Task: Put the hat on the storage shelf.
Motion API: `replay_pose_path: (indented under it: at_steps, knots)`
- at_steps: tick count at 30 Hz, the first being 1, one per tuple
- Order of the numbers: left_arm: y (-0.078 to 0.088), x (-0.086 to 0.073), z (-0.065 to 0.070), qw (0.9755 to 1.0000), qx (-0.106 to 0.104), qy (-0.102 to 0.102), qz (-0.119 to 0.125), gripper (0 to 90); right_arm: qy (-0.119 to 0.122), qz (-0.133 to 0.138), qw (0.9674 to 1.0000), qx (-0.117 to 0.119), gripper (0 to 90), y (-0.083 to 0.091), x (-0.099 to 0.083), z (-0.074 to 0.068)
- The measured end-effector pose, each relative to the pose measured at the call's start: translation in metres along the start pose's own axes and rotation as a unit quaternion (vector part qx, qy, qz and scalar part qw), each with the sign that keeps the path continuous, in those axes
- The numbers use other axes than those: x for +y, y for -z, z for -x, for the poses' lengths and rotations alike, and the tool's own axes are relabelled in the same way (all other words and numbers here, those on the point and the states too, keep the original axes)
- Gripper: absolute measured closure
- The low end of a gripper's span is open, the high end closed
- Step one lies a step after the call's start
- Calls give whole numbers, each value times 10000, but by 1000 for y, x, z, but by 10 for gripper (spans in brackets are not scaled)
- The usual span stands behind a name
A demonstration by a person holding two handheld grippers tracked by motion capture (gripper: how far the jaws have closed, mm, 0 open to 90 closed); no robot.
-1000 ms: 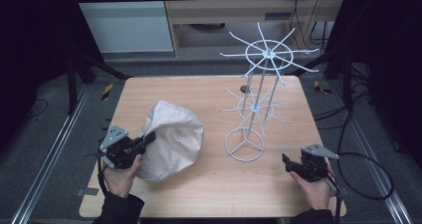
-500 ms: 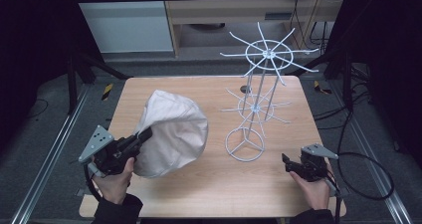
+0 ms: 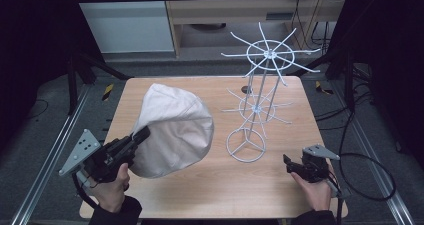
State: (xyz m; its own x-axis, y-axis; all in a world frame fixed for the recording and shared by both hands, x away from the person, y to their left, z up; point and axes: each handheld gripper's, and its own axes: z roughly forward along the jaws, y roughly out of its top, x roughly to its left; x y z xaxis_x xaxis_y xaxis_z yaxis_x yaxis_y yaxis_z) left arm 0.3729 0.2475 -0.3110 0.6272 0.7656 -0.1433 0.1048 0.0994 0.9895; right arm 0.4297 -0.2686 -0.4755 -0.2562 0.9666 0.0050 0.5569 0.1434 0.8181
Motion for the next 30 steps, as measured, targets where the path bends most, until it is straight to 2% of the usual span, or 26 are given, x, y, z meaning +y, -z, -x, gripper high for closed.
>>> replay_pose_path:
  at_steps: [13,15,17,18,27,30]
  knots:
    - [-4,11,2,9993,-59,-32,366,882,35,171,9998,-6,266,2,2,0]
    - [-2,17,2,9984,-118,43,550,882,27,163,9999,3,265,2,2,-1]
    - [-1,18,2,9981,-136,63,590,882,31,139,9999,16,265,2,1,-1]
    - [0,22,2,9974,-158,108,693,883,19,129,9999,26,265,2,1,-1]
    - [0,34,5,9947,-274,155,975,882,67,163,9998,30,265,1,1,-2]
    - [-2,41,9,9928,-370,186,1124,882,33,138,9999,47,265,1,1,-2]
